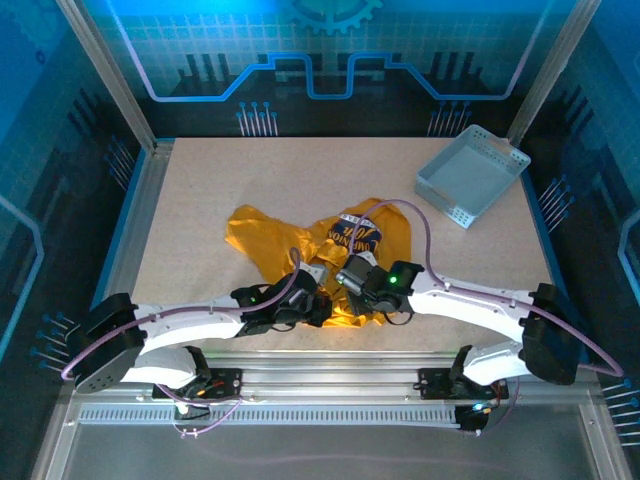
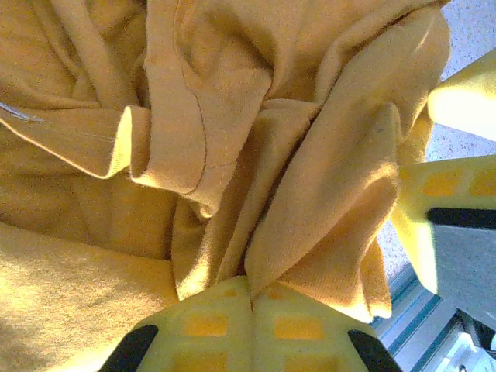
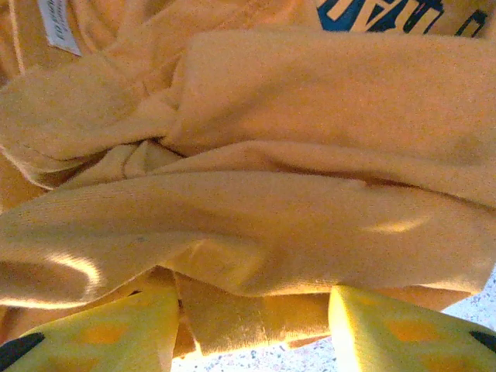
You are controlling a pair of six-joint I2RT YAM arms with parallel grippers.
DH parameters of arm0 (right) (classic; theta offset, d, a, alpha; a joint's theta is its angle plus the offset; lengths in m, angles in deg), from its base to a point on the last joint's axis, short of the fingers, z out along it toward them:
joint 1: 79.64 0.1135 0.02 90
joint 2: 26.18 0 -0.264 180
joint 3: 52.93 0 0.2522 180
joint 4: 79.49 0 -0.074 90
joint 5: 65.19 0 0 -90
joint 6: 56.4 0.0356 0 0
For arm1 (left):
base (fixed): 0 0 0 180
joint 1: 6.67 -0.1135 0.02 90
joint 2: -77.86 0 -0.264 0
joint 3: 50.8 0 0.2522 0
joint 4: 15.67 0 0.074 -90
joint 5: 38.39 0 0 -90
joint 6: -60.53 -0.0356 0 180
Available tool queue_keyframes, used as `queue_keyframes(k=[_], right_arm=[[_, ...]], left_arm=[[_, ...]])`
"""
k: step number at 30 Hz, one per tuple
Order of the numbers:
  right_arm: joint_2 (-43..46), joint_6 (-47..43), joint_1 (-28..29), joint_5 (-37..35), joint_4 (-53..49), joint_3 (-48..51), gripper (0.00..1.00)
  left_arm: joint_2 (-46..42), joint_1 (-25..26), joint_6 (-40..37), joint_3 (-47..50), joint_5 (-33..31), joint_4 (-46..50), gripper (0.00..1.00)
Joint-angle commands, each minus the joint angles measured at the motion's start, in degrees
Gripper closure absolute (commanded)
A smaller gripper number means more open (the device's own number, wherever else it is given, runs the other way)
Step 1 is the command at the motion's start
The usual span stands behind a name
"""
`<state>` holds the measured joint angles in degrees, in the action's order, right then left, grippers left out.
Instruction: Fold the inside-out t-shirt
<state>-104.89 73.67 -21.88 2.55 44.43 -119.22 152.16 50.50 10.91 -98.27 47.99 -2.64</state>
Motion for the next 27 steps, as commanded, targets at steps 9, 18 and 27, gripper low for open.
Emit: queue_keyframes(k=[9, 18, 27], right_arm=[[-0.2, 5.3, 1.4, -11.5, -9.1, -2.5, 0.92], [27.7, 0.0, -2.4, -9.0, -6.5, 5.5, 1.0], [31.8, 1.5, -13.5, 5.3, 5.1, 16.5, 1.0]], left_arm=[[-0.6, -0.1, -0.9, -2.5, -3.2, 2.8, 0.99], [-0.6, -4.9, -0.3, -2.6, -1.9, 3.9, 0.95], [2.2, -6.2, -5.7, -9.6, -3.2, 11.3, 0.59]])
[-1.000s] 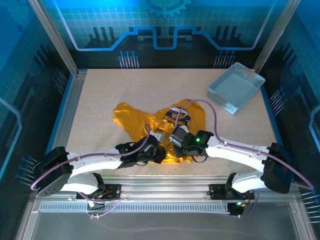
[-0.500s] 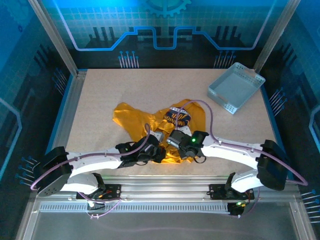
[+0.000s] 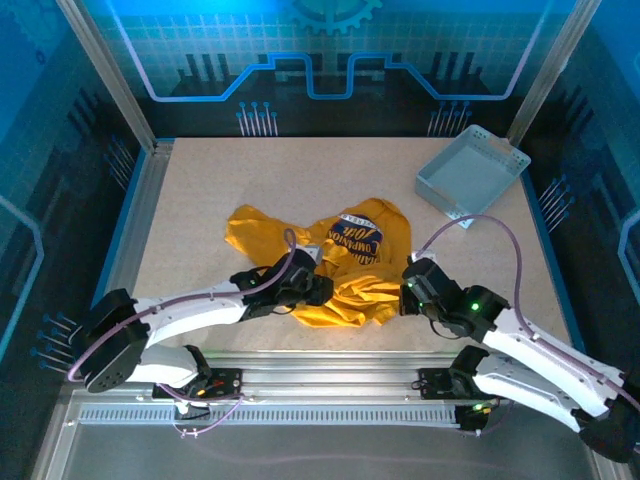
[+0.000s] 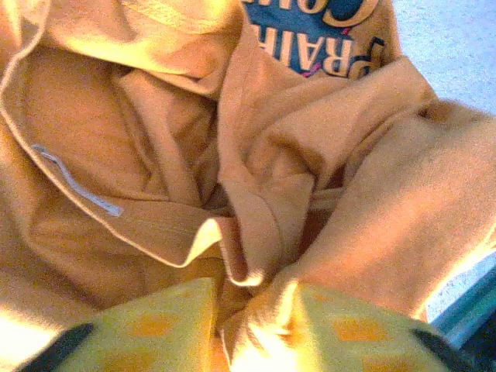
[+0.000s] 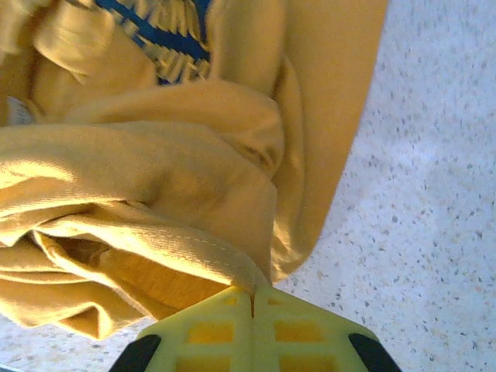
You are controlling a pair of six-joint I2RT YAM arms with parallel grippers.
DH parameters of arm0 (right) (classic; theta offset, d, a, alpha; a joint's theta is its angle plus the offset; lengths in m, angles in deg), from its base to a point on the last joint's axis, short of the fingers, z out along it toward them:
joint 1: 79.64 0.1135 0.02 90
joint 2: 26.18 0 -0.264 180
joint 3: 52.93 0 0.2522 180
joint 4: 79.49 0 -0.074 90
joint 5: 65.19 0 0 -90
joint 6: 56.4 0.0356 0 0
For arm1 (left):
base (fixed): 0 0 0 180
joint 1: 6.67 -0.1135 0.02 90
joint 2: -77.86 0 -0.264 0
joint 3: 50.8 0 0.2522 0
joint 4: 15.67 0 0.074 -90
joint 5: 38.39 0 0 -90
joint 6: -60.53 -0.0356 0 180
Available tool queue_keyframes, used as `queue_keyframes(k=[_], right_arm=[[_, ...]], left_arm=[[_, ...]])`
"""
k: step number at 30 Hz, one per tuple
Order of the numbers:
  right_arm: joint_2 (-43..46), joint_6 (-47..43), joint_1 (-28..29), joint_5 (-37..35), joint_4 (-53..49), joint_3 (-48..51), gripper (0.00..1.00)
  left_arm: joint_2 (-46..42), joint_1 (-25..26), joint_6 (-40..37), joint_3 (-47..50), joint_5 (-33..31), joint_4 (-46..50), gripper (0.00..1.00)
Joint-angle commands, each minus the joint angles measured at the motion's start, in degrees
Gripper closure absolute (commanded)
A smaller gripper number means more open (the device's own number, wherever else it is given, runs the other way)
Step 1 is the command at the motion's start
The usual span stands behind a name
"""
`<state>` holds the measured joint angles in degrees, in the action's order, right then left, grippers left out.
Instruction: Fold the inside-out t-shirt
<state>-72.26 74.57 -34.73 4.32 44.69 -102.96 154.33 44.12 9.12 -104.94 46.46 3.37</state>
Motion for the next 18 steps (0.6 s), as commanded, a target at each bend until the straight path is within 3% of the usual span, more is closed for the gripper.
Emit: queue_keyframes(k=[1, 8, 12, 16, 18], right_arm=[[-1.7, 0.8, -0.7, 3.1, 4.7, 0.0, 1.0], [-3.6, 0.1, -0.7, 2.9, 4.4, -1.2, 1.0], [-1.7, -0.6, -0.5, 2.8, 3.5, -2.2, 1.0], [-0.7, -1.0, -0.5, 2.9, 2.4, -3.4, 1.0], [-0.1, -1.5, -0.3, 2.7, 2.1, -3.8, 1.0]], left_arm=[[-0.5, 0.4, -5.2, -3.8, -2.5, 6.1, 0.55], [1.9, 4.5, -15.8, -11.5, -5.0, 10.4, 0.27], [7.7, 5.3, -17.5, -15.9, -4.3, 11.4, 0.19], [13.9, 5.8, -18.7, -20.8, -3.4, 12.6, 0.18], [17.3, 5.7, -18.3, -23.6, -4.2, 14.2, 0.27]])
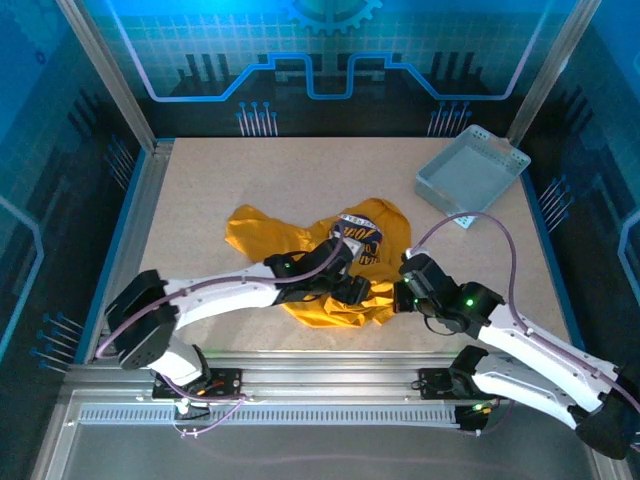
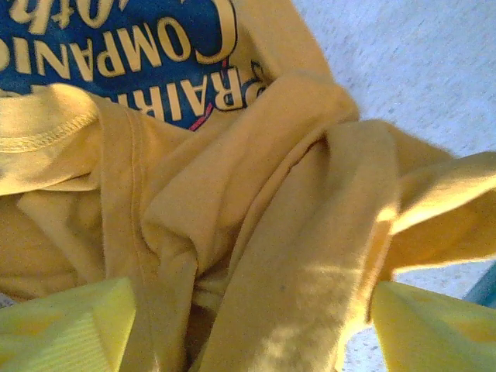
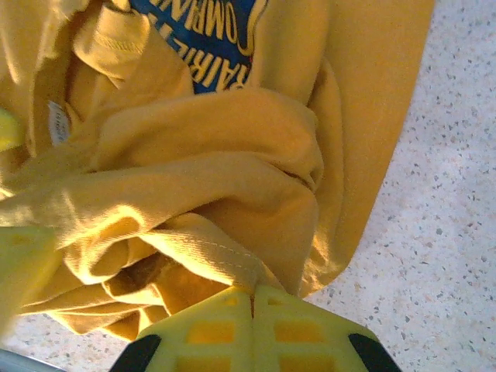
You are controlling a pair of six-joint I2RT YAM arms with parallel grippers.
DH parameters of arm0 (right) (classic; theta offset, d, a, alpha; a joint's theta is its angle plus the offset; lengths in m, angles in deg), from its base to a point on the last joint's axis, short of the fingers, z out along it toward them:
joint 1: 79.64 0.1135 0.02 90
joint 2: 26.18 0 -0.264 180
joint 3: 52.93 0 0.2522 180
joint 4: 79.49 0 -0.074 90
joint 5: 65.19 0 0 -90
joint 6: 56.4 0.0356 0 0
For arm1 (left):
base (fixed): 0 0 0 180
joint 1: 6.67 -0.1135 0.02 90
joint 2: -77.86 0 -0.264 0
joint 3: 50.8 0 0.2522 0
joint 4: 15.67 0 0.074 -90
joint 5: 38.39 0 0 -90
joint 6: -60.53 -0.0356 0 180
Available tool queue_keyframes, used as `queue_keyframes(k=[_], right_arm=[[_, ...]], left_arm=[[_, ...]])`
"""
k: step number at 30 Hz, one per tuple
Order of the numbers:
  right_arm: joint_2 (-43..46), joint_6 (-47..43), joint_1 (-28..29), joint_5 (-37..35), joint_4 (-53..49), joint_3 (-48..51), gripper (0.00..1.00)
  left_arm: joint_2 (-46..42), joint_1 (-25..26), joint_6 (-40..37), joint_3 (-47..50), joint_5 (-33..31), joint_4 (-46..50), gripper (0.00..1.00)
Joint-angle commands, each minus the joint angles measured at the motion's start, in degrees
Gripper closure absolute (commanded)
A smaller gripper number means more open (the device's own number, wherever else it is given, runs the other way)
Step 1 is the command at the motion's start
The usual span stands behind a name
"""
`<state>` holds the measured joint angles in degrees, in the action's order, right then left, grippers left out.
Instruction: Fold the inside-out t-shirt
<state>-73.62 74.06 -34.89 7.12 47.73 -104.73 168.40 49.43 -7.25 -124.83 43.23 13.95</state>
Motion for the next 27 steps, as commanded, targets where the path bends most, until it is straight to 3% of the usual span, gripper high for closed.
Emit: queue_keyframes(k=[1, 4, 6, 7, 10, 17, 21, 24, 27], right_arm=[[1.7, -1.4, -0.2, -0.2, -0.9, -2.1, 1.0], [1.4, -2.1, -0.5, -2.7, -1.7, -2.0, 1.0], [-0.5, -2.6, -2.0, -3.3, -1.5, -1.4, 1.0], [-1.5, -3.1, -2.8, -3.0, -0.6, -1.2, 1.0], [-6.5, -5.5, -7.1, -1.4, 4.8, -1.6, 1.0], [-24.9, -12.2, -16.6, 0.9, 13.9, -11.8, 0.92], [-31.6, -13.3, -18.9, -1.4, 8.8, -19.1, 0.67], [-27.2, -14.6, -16.2, -3.2, 6.3, -19.1, 0.44], [-21.6, -12.8, -12.2, -1.9, 1.3, -18.7, 0.35]], left_arm=[[4.1, 0.3, -2.0, -4.4, -1.1, 3.8, 0.34], [5.4, -2.3, 0.9, -4.1, 0.5, 2.4, 0.77], [4.4, -6.0, 4.3, -1.4, 5.2, -0.4, 0.95], [3.1, -7.4, 5.5, 0.5, 7.7, -2.9, 0.99], [-1.2, -10.6, 8.4, 6.5, 13.7, -11.0, 0.99], [-3.6, -13.8, 11.0, 9.8, 19.1, -15.9, 1.0], [-3.1, -13.8, 11.5, 9.7, 19.0, -15.6, 1.0], [-2.4, -13.8, 12.2, 10.0, 18.8, -15.7, 1.0], [-1.9, -13.8, 12.8, 10.3, 18.5, -16.4, 1.0]])
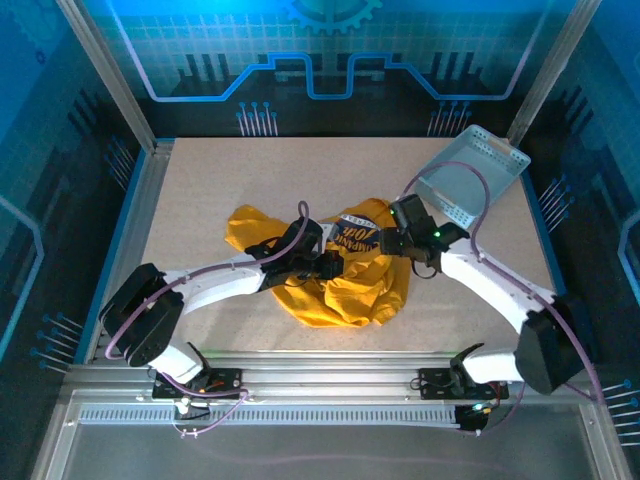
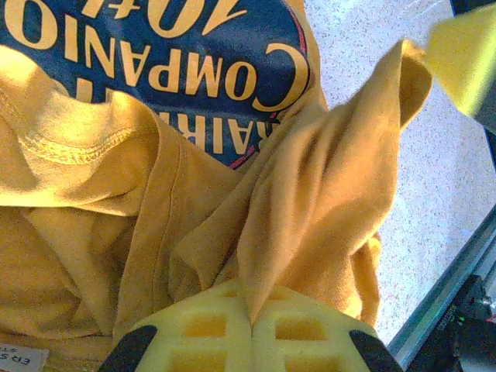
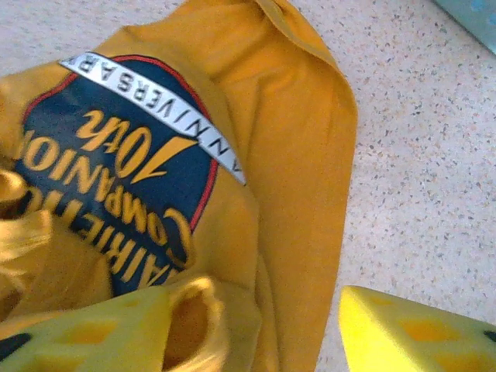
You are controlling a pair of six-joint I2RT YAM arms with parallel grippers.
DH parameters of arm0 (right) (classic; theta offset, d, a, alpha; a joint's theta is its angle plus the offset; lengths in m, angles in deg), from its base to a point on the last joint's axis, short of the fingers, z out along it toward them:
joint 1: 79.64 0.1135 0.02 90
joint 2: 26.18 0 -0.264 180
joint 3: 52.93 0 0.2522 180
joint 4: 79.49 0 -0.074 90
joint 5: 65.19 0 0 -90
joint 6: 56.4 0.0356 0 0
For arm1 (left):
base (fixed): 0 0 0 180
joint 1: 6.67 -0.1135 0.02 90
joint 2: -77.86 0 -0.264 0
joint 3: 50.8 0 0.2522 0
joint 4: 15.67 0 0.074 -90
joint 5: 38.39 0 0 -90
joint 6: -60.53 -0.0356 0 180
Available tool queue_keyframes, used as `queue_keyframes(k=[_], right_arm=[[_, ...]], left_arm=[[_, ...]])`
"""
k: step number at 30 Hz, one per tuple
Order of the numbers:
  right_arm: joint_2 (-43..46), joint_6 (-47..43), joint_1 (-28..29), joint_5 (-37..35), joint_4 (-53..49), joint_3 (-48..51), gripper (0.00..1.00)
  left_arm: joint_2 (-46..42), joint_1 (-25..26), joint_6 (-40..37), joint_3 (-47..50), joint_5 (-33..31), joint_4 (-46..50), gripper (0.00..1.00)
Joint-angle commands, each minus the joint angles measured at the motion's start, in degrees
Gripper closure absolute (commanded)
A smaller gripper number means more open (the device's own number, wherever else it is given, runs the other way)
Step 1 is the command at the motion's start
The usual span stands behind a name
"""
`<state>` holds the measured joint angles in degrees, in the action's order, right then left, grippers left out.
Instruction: Fold the inside-out t-shirt
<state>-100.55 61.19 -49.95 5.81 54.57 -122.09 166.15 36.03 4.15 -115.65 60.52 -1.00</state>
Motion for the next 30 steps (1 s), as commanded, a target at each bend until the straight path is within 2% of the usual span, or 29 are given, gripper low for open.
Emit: queue_keyframes(k=[1, 7, 10, 17, 22, 28, 30], right_arm=[[6.7, 1.9, 4.2, 1.5, -6.2, -0.7, 0.34], [7.2, 14.5, 12.8, 6.8, -2.3, 4.1, 0.38], [4.5, 17.5, 13.2, 5.7, -0.7, 4.7, 0.45], [-3.2, 16.2, 13.4, 3.2, 0.2, 3.4, 0.51], [-7.1, 16.7, 13.6, 3.4, 1.1, 2.7, 0.5], [-12.6, 16.0, 13.7, 2.4, 2.8, 1.2, 0.44], [-14.5, 16.0, 13.7, 1.3, 2.4, 0.2, 0.47]], left_arm=[[0.5, -0.4, 1.5, 1.2, 1.1, -1.6, 1.0], [0.5, -0.4, 2.1, 1.9, -0.1, -1.8, 1.0], [0.3, -0.4, 2.2, 2.1, -0.6, -1.5, 1.0], [0.0, -0.6, 2.7, 2.4, -1.7, -0.8, 1.0], [0.0, -0.6, 3.2, 2.3, -1.5, -1.1, 1.0], [0.3, -0.6, 2.9, 1.9, -1.1, -1.0, 1.0], [0.3, -0.6, 3.0, 2.0, -1.0, -1.0, 1.0]])
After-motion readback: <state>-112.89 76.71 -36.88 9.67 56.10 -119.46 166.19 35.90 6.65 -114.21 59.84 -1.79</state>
